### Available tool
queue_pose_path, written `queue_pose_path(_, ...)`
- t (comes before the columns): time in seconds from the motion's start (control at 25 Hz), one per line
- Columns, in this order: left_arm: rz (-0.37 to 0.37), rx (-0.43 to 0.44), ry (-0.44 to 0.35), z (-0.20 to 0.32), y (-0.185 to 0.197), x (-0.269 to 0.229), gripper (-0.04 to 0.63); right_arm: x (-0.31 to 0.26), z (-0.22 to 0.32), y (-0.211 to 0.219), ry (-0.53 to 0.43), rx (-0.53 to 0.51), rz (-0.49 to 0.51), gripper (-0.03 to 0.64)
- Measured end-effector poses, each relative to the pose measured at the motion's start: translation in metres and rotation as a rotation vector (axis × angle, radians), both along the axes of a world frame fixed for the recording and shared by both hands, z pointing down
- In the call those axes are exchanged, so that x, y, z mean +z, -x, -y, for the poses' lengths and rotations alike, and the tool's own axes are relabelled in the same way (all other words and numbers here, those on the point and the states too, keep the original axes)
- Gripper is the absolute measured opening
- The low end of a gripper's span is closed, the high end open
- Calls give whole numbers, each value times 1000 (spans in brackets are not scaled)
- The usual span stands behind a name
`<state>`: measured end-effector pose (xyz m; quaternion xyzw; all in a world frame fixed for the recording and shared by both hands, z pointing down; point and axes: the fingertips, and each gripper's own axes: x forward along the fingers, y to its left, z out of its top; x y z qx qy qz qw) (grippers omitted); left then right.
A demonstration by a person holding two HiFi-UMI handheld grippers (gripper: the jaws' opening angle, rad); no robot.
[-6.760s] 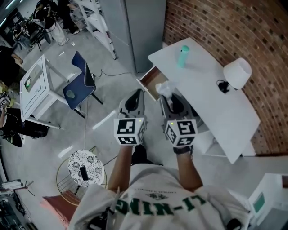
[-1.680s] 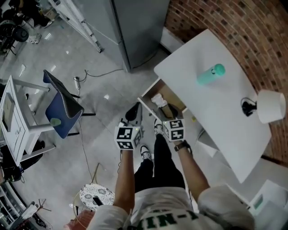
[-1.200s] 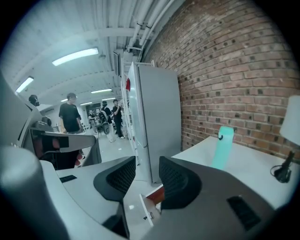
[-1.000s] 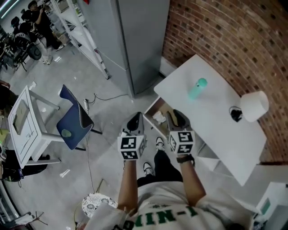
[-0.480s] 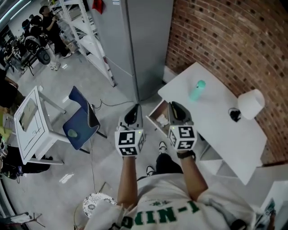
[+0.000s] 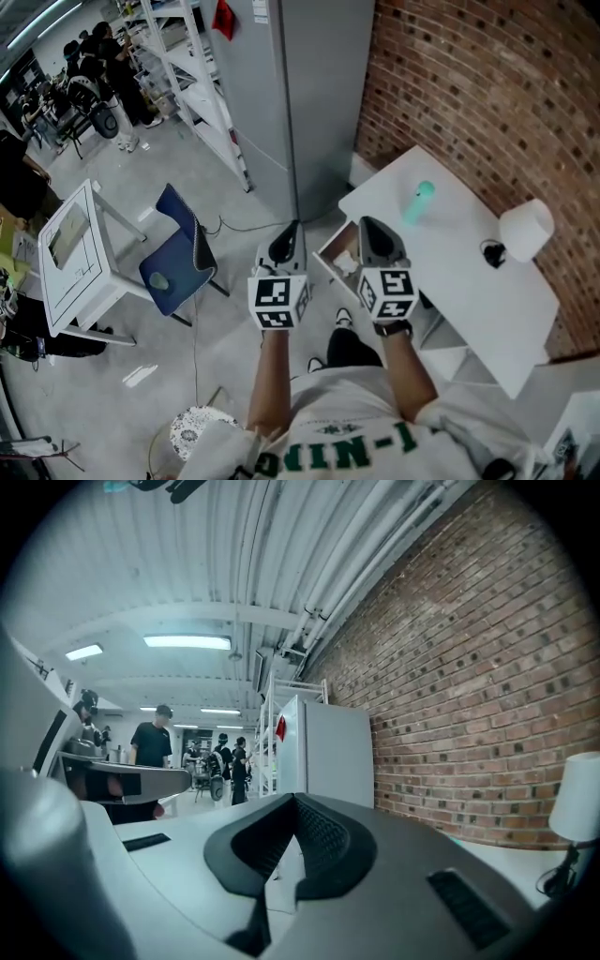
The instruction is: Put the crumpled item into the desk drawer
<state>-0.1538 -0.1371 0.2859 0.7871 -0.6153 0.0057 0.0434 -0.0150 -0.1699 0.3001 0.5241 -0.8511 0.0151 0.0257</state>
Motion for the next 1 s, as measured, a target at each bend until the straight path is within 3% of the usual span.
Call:
queue_pose_path(0.6,7,3,-13,7,-1,3,-2,-1,4,-3,-8,10,9,2)
queue_pose_path(1.0,-6,22,3,38,-12,16,-2,9,33,-13,1,28,0,2)
